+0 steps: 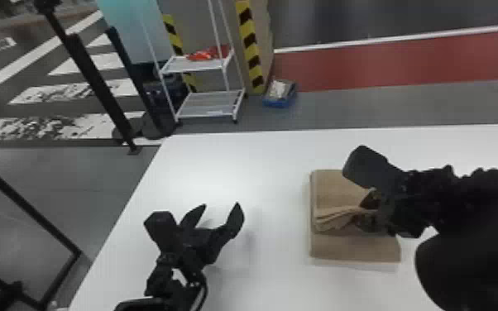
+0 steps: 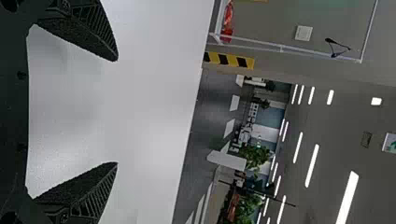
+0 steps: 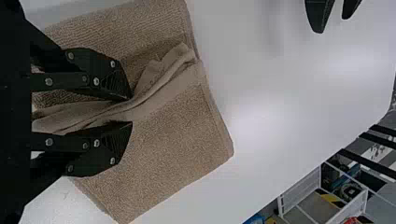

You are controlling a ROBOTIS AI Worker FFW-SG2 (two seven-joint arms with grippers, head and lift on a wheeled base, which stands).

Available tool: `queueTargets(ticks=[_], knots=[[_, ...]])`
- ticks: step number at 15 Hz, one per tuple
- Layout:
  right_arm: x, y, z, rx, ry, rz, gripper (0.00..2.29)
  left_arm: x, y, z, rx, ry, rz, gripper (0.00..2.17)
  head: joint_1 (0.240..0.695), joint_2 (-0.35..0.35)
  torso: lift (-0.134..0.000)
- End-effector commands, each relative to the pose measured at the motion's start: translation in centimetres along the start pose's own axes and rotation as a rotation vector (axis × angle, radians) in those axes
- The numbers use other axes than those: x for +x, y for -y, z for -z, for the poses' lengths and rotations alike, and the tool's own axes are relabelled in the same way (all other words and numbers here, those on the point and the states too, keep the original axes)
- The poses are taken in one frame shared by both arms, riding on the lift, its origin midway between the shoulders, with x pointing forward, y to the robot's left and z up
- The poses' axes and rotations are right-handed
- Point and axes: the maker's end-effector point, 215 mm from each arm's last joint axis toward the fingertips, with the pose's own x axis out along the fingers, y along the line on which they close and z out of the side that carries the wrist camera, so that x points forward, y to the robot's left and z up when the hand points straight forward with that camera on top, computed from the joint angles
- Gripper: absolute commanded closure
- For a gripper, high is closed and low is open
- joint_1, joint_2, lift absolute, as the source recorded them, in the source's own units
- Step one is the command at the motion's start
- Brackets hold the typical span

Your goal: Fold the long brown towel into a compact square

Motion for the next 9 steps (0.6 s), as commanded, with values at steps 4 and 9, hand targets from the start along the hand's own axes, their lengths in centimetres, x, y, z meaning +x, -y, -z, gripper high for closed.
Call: queueTargets(ticks=[4, 9], knots=[[-0.1, 0.9, 0.6, 0.027, -0.004, 0.011, 1.69, 0.0, 0.0, -0.2, 0.001, 0.003, 0.001, 0.08, 0.695, 0.306, -0.126], [-1.2, 1.6, -0.9, 0.06, 0.053, 0.015, 1.69, 0.0, 0.2, -0.2, 0.003, 0.003, 0.006, 0.08, 0.695, 0.299, -0.126]])
